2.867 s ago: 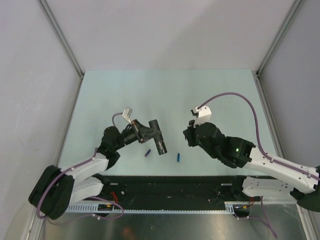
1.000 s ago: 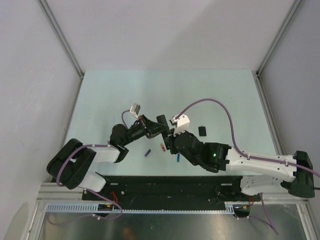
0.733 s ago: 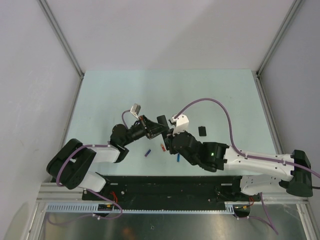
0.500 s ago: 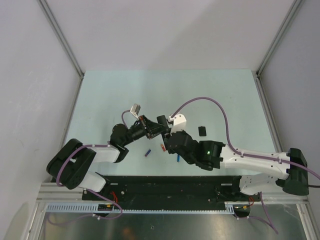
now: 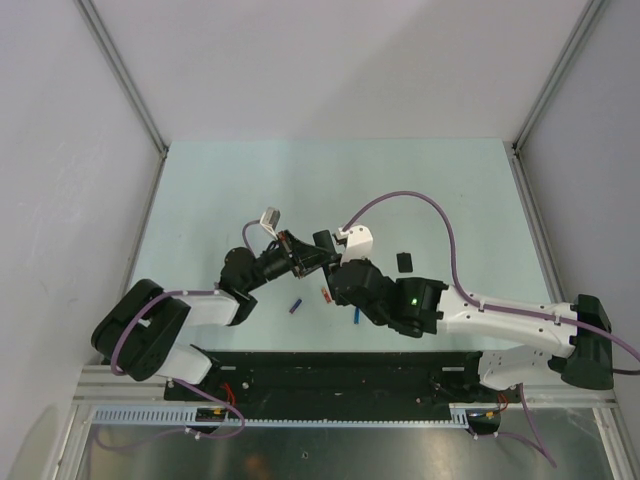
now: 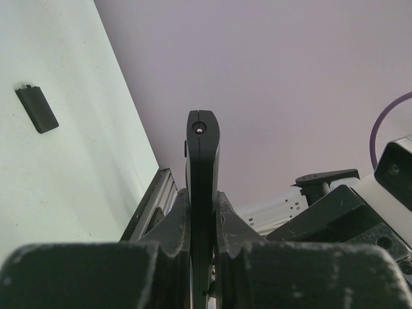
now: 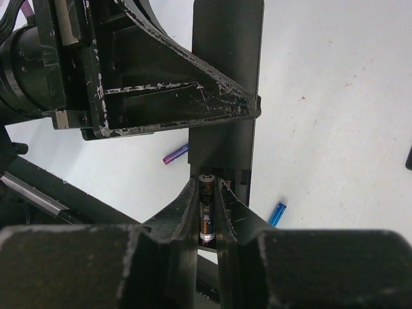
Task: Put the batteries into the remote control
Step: Load the battery into the remote control.
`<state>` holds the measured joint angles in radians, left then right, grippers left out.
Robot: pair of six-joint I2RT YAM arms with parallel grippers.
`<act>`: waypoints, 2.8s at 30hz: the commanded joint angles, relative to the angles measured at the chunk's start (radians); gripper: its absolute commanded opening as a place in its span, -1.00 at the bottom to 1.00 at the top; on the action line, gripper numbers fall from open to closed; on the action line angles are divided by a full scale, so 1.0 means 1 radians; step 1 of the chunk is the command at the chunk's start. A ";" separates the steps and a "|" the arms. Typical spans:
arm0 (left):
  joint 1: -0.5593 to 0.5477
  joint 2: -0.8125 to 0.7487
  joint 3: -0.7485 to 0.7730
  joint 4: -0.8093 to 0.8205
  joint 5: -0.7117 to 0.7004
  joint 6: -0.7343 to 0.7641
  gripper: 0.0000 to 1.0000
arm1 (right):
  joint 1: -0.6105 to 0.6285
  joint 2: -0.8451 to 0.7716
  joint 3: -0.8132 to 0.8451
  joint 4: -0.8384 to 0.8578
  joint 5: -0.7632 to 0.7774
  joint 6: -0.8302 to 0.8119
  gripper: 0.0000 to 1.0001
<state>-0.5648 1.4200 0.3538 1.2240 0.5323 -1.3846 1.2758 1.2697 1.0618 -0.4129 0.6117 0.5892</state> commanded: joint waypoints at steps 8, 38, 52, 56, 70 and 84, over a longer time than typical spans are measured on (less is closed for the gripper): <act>-0.010 -0.047 0.045 0.123 -0.015 -0.030 -1.00 | 0.003 0.017 0.041 -0.070 -0.012 0.040 -0.37; -0.012 0.003 0.050 0.123 0.001 -0.019 -1.00 | 0.022 -0.150 0.176 -0.162 0.097 0.035 0.18; -0.009 -0.013 0.085 0.138 -0.025 -0.007 -0.99 | -0.375 -0.339 -0.130 0.017 -0.550 0.386 0.93; -0.009 -0.006 0.106 0.138 -0.029 -0.004 -1.00 | -0.455 -0.348 -0.201 0.133 -0.752 0.489 0.99; -0.009 0.022 0.120 0.144 -0.022 -0.002 -1.00 | -0.487 -0.296 -0.278 0.293 -0.872 0.644 0.99; -0.007 0.014 0.116 0.146 -0.028 -0.004 -1.00 | -0.507 -0.291 -0.332 0.336 -0.833 0.745 0.95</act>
<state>-0.5713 1.4437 0.4362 1.2999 0.5171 -1.3888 0.7723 0.9886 0.7418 -0.1299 -0.2340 1.2884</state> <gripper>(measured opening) 0.126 0.982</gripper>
